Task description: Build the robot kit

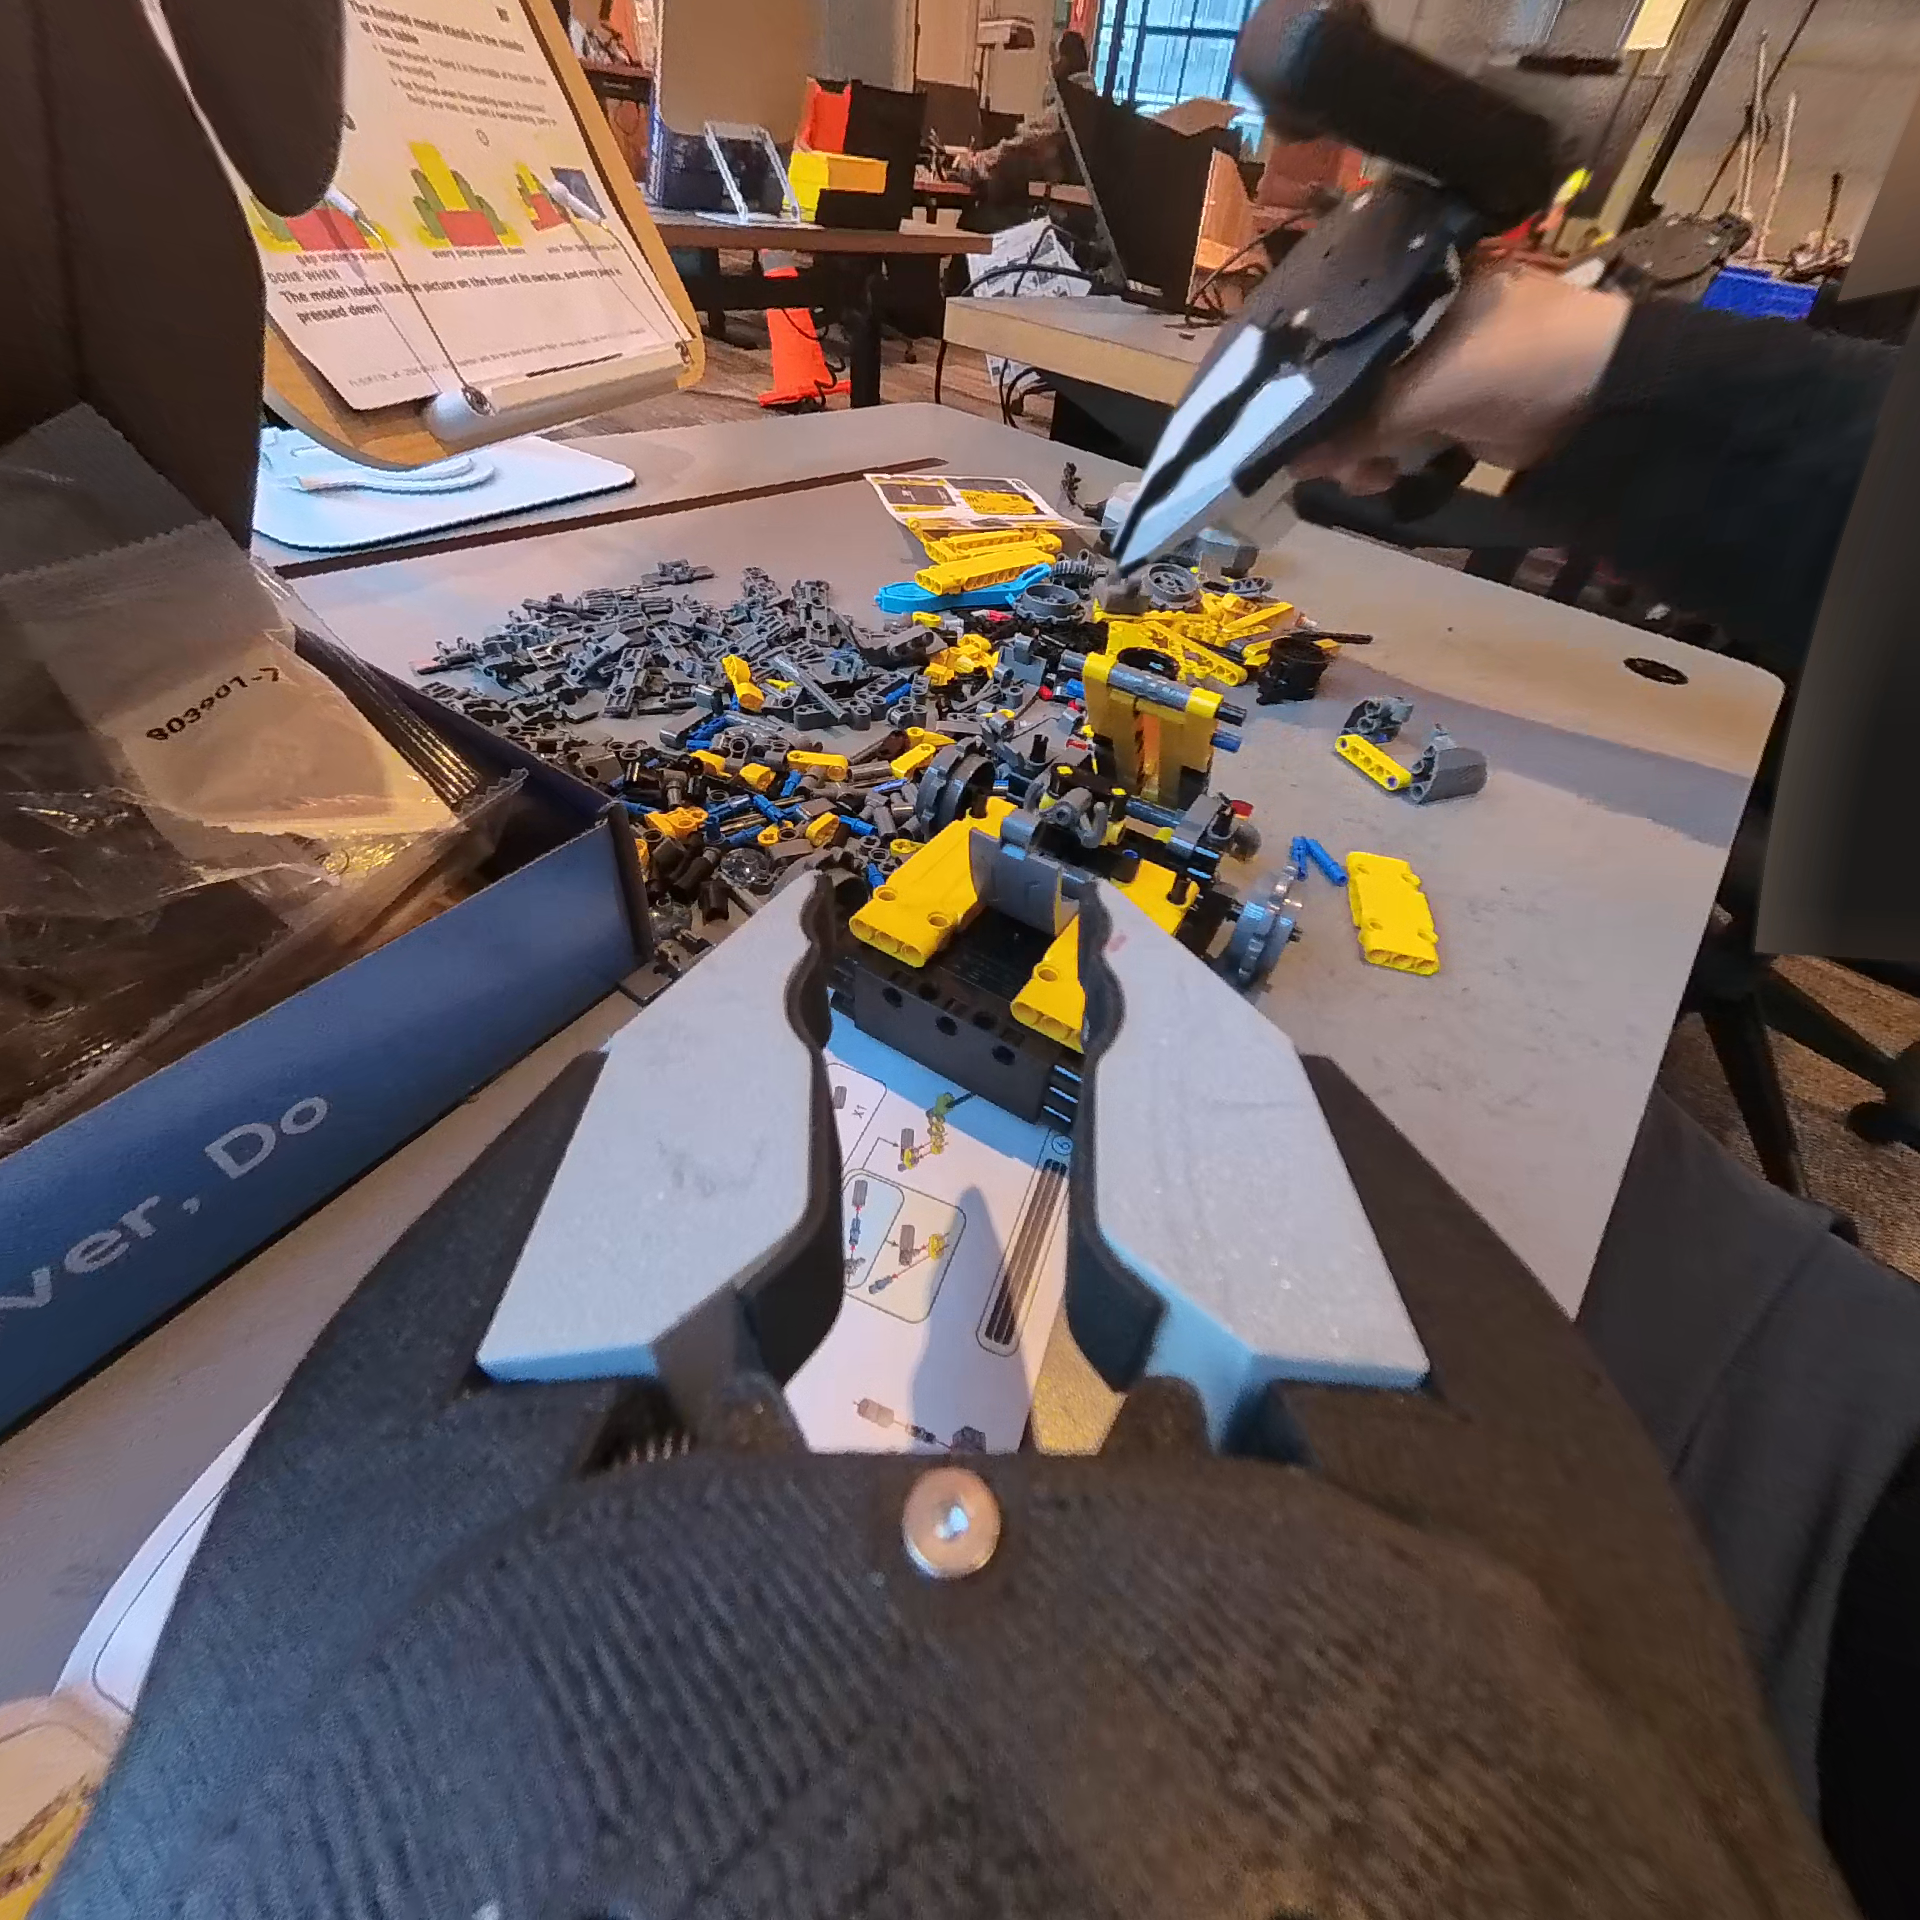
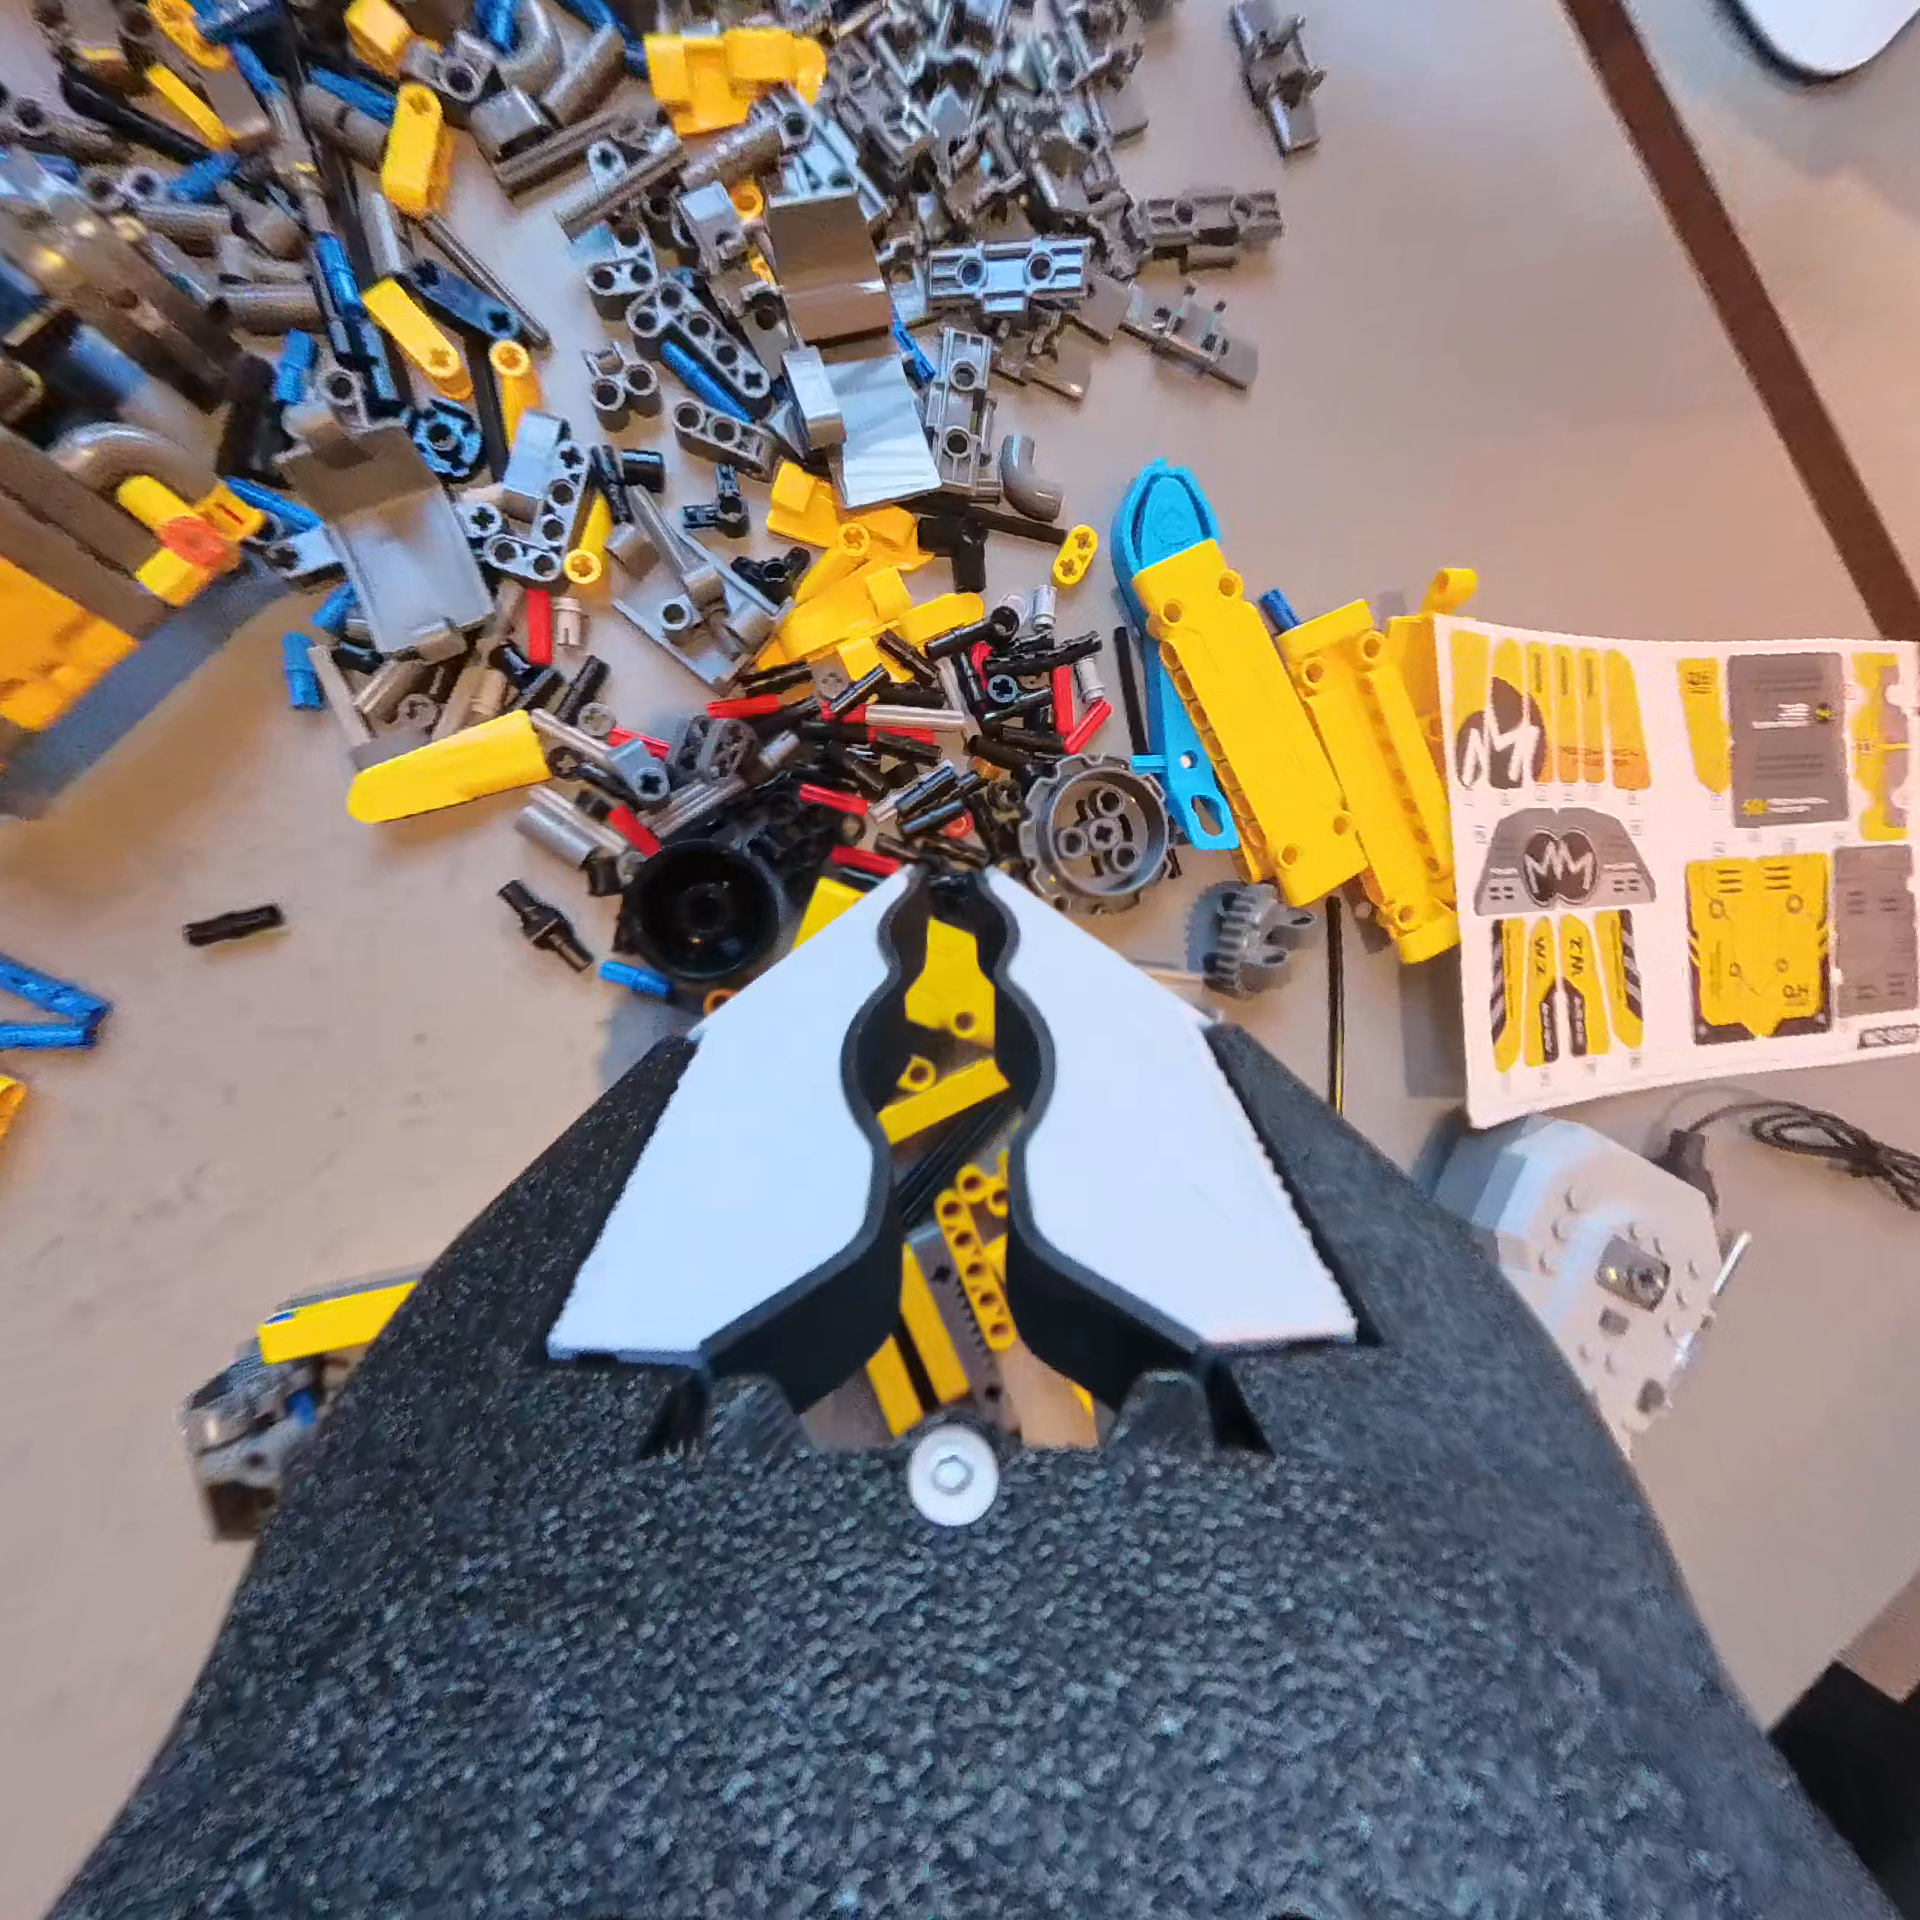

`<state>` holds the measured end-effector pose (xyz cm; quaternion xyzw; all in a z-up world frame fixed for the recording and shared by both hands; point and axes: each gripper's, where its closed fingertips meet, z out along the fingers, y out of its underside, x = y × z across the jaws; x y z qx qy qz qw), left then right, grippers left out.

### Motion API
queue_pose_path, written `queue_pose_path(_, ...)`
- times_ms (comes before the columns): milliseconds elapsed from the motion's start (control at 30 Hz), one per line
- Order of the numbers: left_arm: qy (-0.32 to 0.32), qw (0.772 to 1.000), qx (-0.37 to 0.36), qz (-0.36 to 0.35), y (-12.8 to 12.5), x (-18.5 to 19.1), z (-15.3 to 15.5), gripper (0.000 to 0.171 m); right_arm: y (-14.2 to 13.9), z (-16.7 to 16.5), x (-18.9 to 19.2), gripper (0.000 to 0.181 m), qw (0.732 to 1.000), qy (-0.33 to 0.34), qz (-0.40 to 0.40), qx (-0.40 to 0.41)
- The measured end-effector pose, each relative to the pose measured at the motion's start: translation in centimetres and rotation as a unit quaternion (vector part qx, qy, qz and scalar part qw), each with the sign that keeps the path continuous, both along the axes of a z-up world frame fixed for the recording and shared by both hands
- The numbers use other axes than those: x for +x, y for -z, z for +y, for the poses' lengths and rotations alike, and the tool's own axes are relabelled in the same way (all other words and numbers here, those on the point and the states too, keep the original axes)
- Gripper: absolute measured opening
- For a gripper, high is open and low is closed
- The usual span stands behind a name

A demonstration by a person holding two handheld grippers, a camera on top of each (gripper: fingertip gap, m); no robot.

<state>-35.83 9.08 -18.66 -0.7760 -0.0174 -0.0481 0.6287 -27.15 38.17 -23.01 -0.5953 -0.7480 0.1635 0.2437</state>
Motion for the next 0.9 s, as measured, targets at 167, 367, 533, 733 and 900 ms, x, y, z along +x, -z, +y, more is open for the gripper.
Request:
queue_pose_path(167,-0.001,1.0,0.003,-0.003,-0.1,-0.1,-0.1,0.044,2.2,0.0,-1.2,0.011,0.999,-0.002,-0.035,-0.021)
queue_pose_path(367,0.001,1.0,0.005,-0.007,-0.2,-0.1,-0.1,0.044,3.6,0.3,-1.8,0.016,0.998,-0.023,-0.063,-0.003)
queue_pose_path(533,0.002,1.0,0.005,-0.011,-0.1,-0.1,-0.1,0.044,4.2,0.4,-1.9,0.012,0.996,-0.031,-0.082,-0.019)
queue_pose_path(733,0.003,1.0,0.004,-0.016,-0.1,-0.1,-0.1,0.044,3.8,0.1,-1.8,0.01,0.997,-0.042,-0.07,-0.017)
queue_pose_path(900,0.004,1.0,0.005,-0.017,-0.1,-0.1,-0.1,0.044,2.3,-0.5,-1.5,0.01,0.998,-0.044,-0.044,-0.029)
